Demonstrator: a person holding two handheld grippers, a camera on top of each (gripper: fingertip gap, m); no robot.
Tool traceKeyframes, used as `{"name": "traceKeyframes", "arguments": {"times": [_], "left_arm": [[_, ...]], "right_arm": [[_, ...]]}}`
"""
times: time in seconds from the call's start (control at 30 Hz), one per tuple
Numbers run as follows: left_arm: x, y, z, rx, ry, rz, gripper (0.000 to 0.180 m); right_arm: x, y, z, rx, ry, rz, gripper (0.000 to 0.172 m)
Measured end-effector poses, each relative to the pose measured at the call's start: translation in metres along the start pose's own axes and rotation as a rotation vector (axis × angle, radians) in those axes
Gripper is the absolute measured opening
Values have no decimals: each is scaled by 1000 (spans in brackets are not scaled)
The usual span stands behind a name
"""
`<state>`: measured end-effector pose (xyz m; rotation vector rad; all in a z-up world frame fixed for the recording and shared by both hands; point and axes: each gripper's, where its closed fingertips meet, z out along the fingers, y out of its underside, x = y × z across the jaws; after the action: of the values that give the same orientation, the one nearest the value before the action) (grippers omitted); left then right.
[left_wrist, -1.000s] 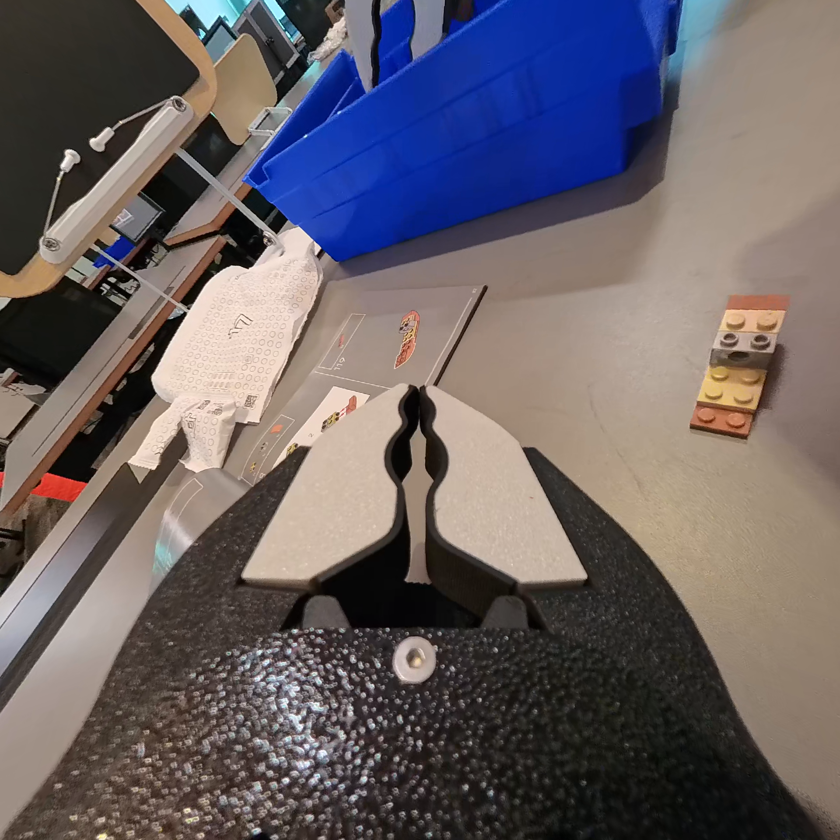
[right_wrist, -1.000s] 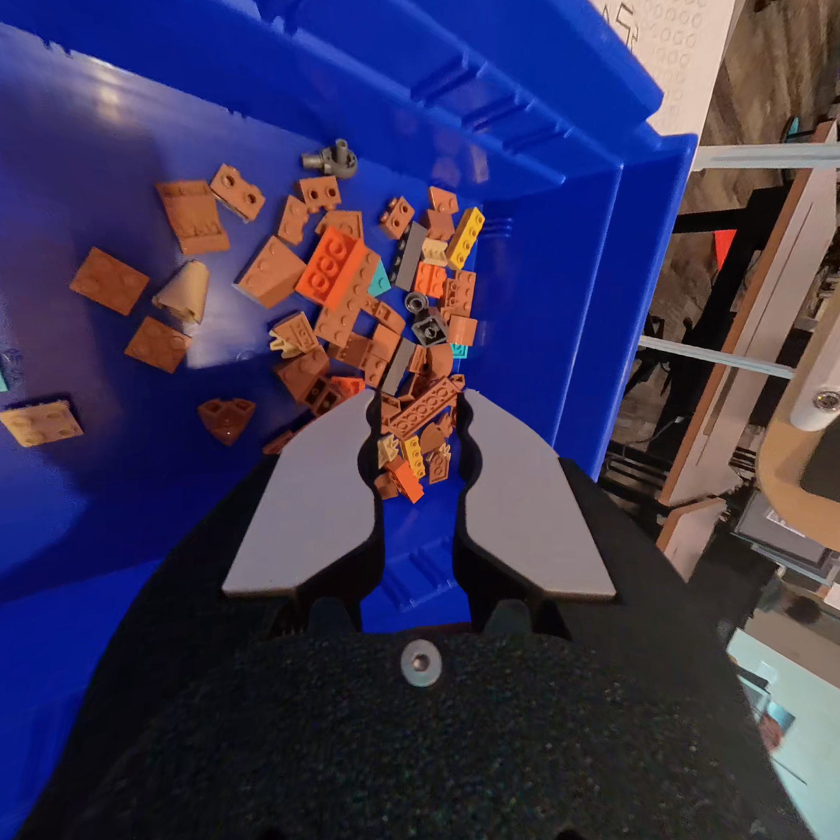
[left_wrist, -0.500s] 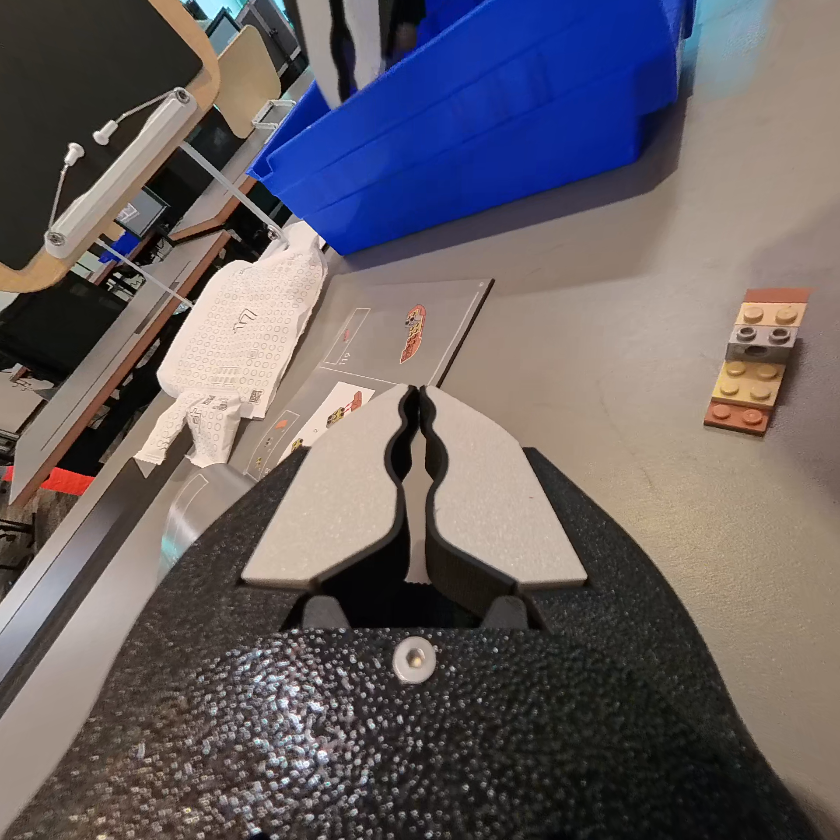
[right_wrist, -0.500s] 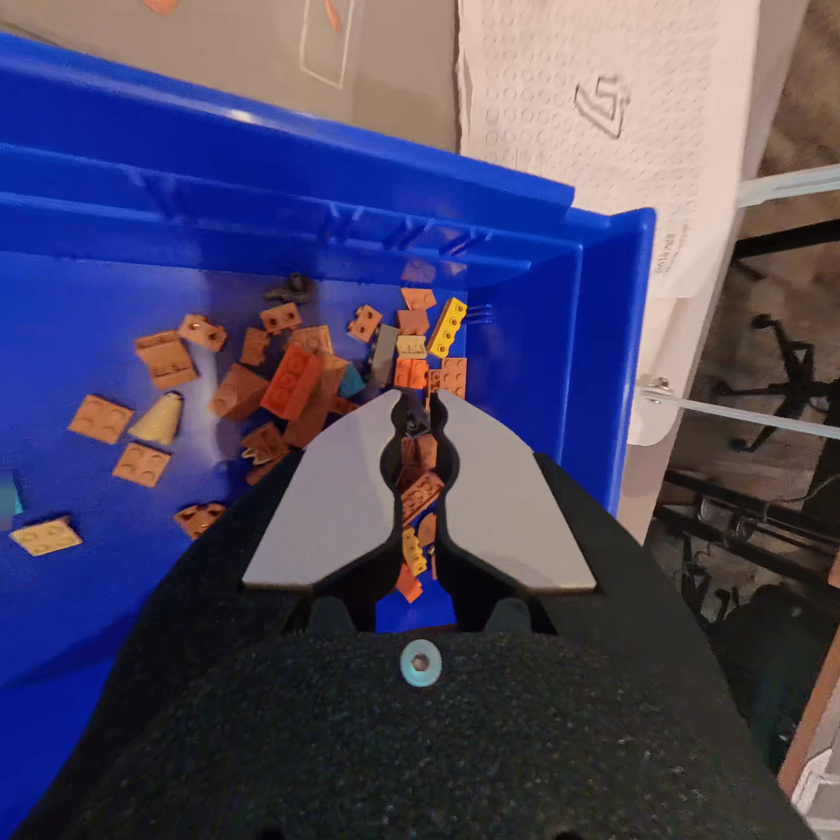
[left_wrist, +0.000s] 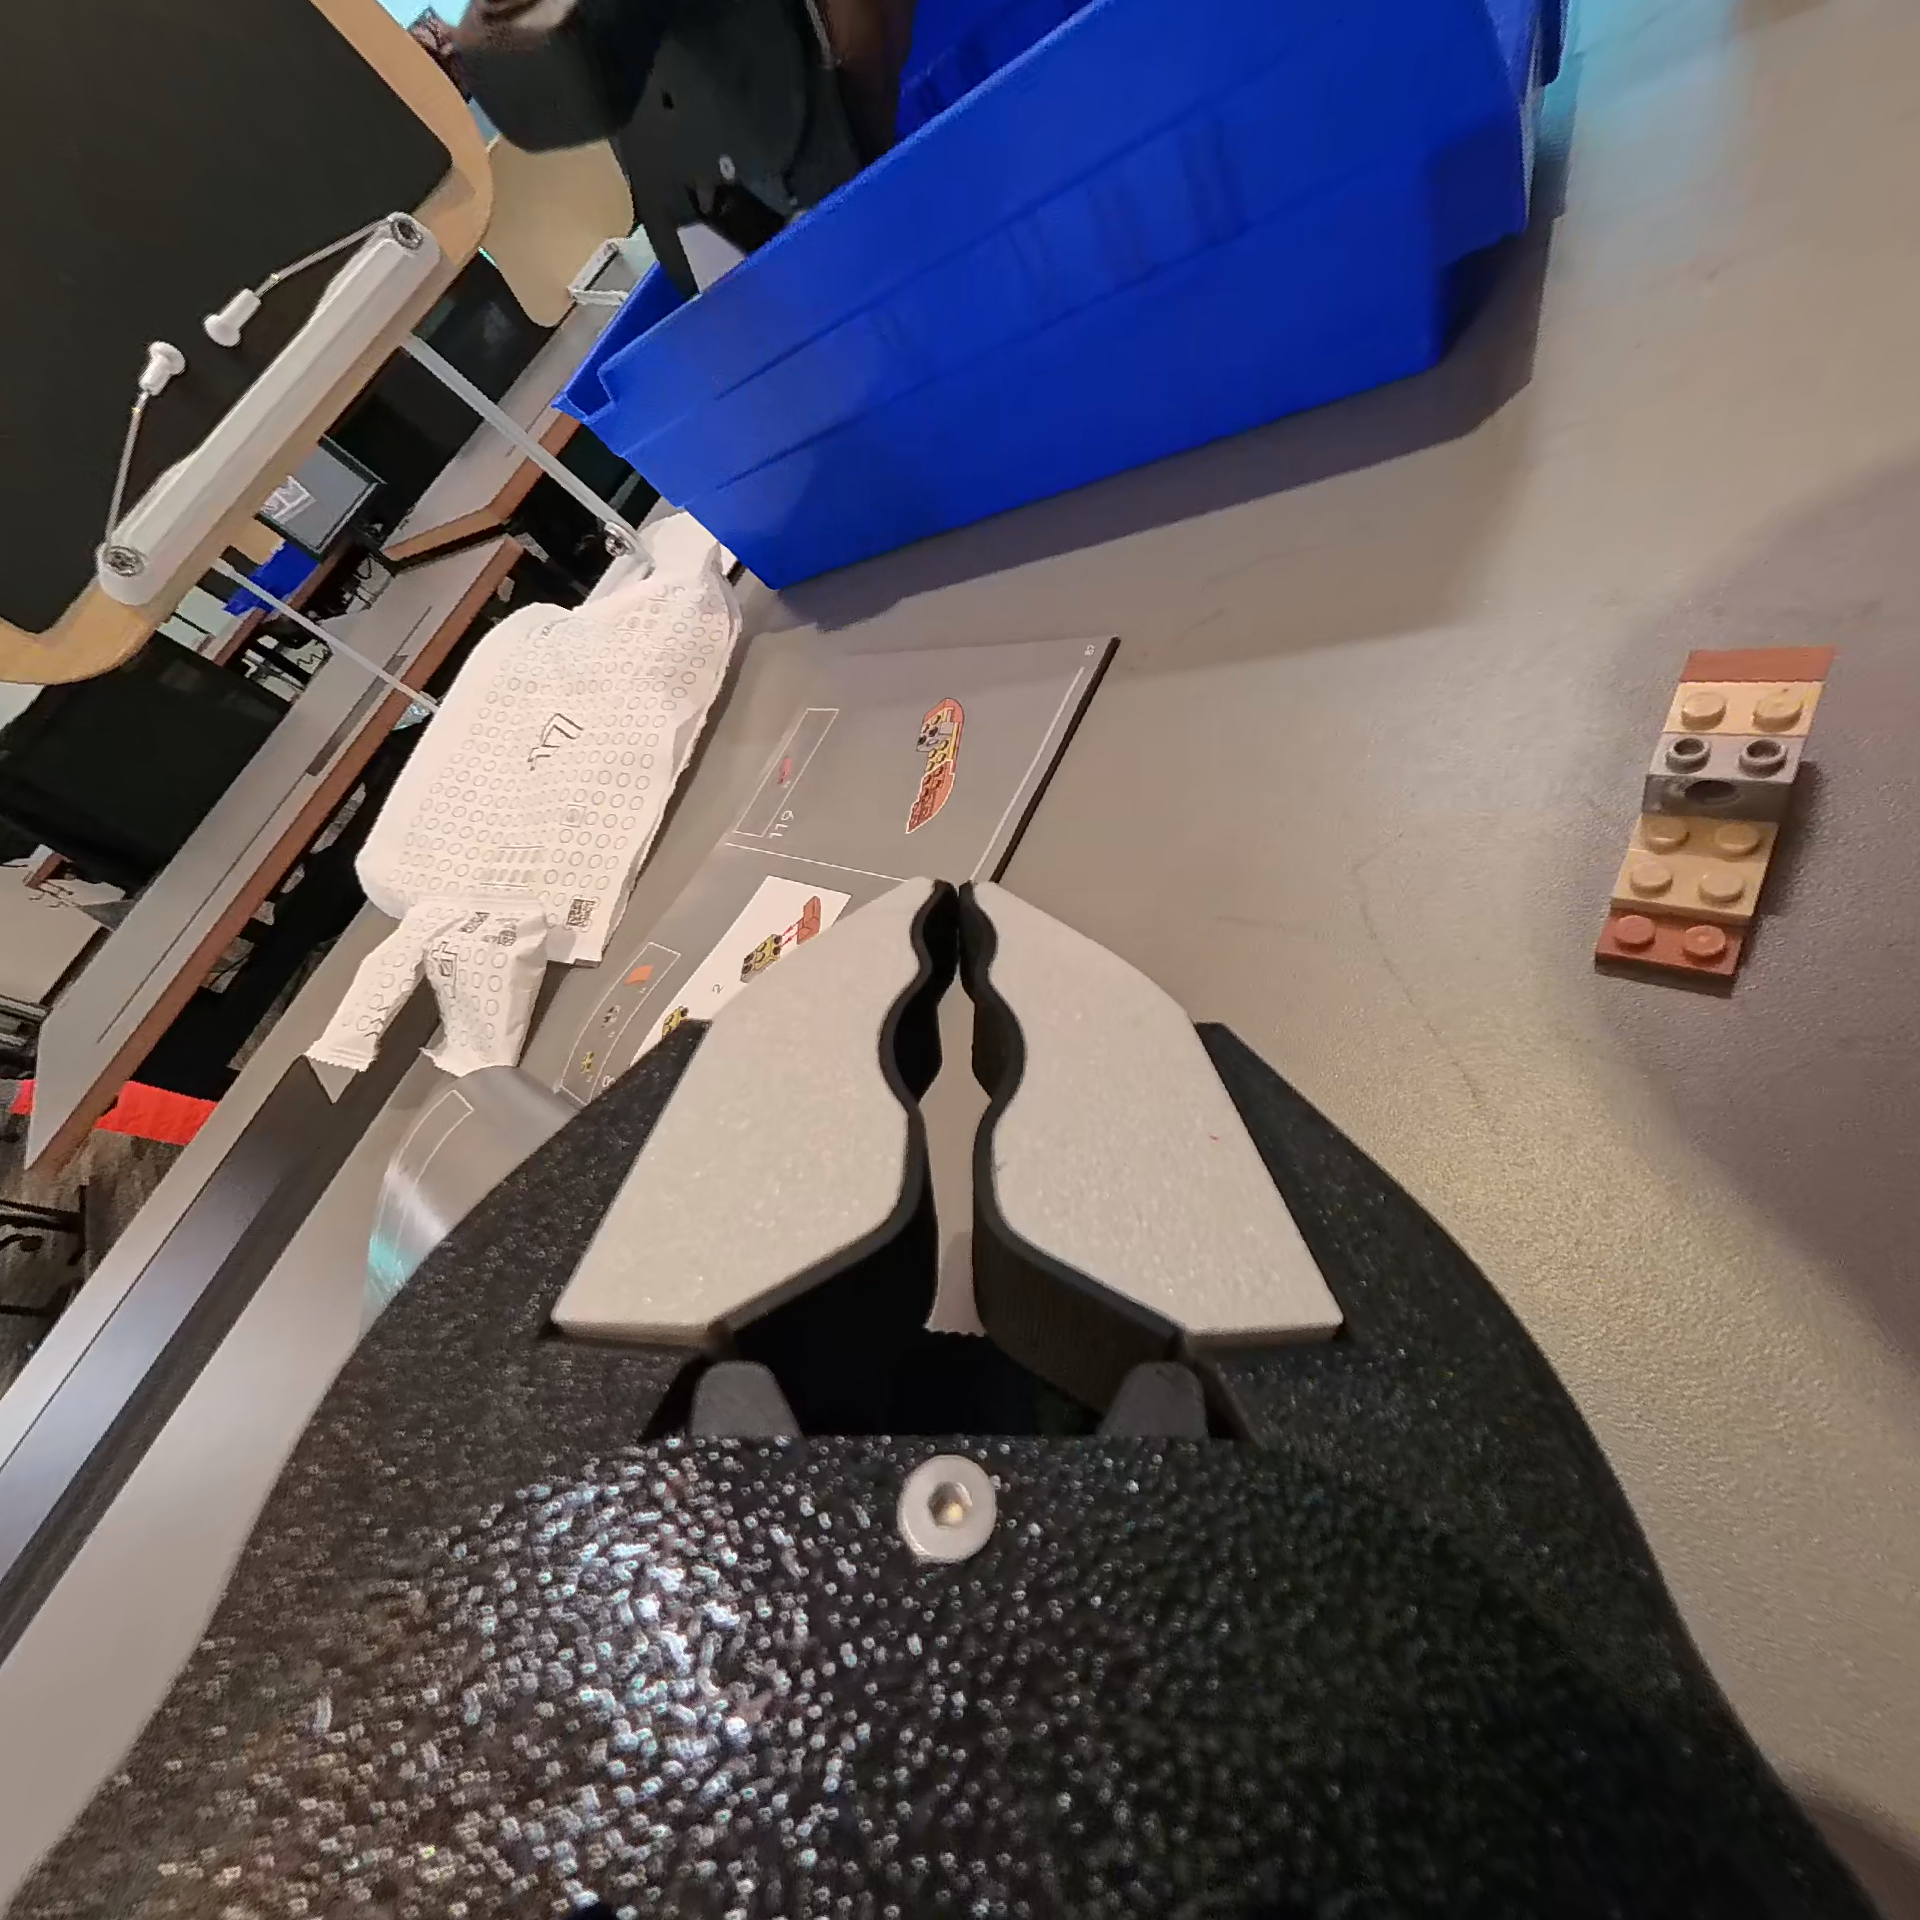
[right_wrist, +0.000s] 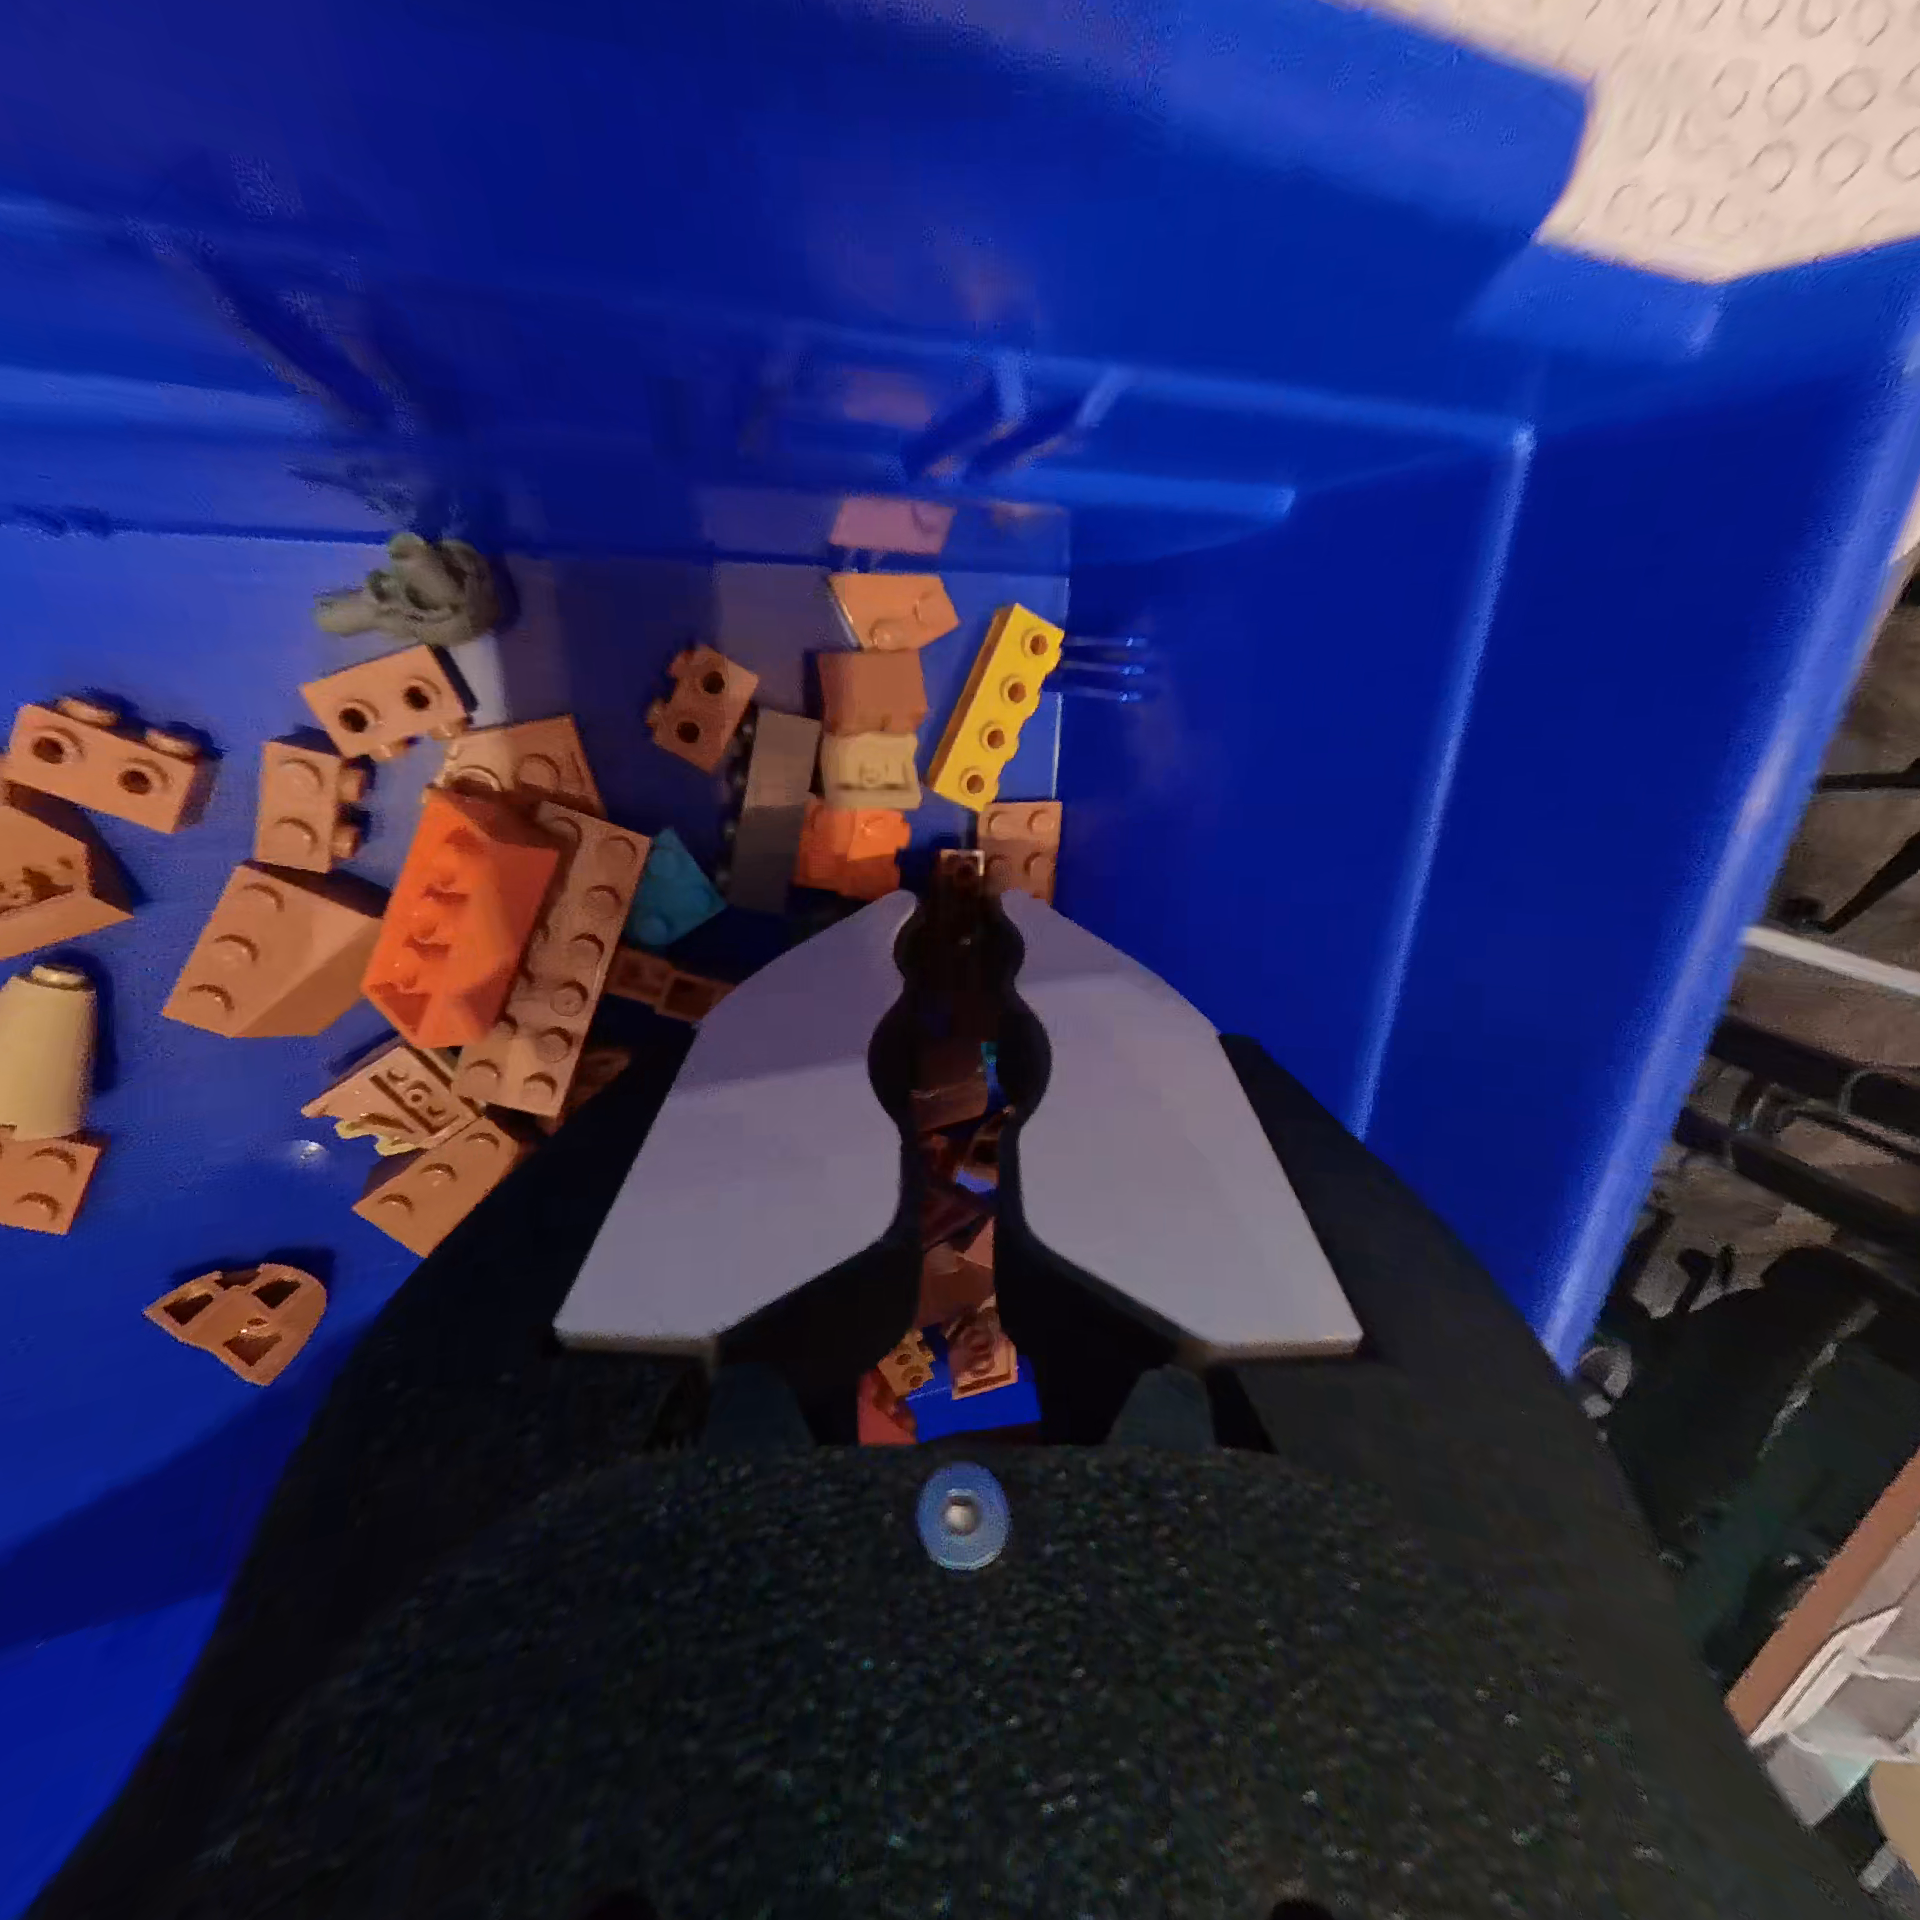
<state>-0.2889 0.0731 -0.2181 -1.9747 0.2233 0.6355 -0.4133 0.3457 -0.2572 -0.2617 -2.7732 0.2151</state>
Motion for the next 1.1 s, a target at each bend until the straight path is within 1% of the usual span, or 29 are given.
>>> {"name": "traceKeyframes", "arguments": {"times": [0.03,0.1,0.3,0.4,0.53,0.63,0.7,0.77,0.8,0.87,0.93,1.0,1.1], "left_arm": [[0,0,0,-1,0,0,0],[0,0,0,-1,0,0,0],[0,0,0,1,1,0,0],[-1,0,0,4,0,-3,0],[-1,0,0,4,0,-4,0],[0,0,0,2,0,-1,0],[-1,1,1,-3,-2,-3,0],[-2,1,2,-6,-8,-3,0],[-2,1,2,-8,-12,-3,0],[-4,1,2,-10,-21,-5,0],[-5,1,2,-7,-31,-8,0],[-7,2,1,-9,-41,-12,0],[-9,3,-1,-9,-50,-20,0]], "right_arm": [[-1,3,3,-16,-13,15,10],[-3,-1,4,15,-34,42,9],[-1,-1,1,26,-26,56,9],[1,-7,-18,85,4,89,9],[-9,-22,-62,221,22,152,8],[-36,-54,-102,350,-2,168,8],[-53,-86,-130,419,-20,160,8],[-76,-123,-151,474,-90,125,8],[-90,-140,-156,477,-137,97,8],[-121,-169,-153,422,-217,17,8],[-149,-187,-133,288,-224,-89,8],[-175,-192,-104,118,-199,-205,8],[-201,-184,-64,-104,-141,-355,8]]}}
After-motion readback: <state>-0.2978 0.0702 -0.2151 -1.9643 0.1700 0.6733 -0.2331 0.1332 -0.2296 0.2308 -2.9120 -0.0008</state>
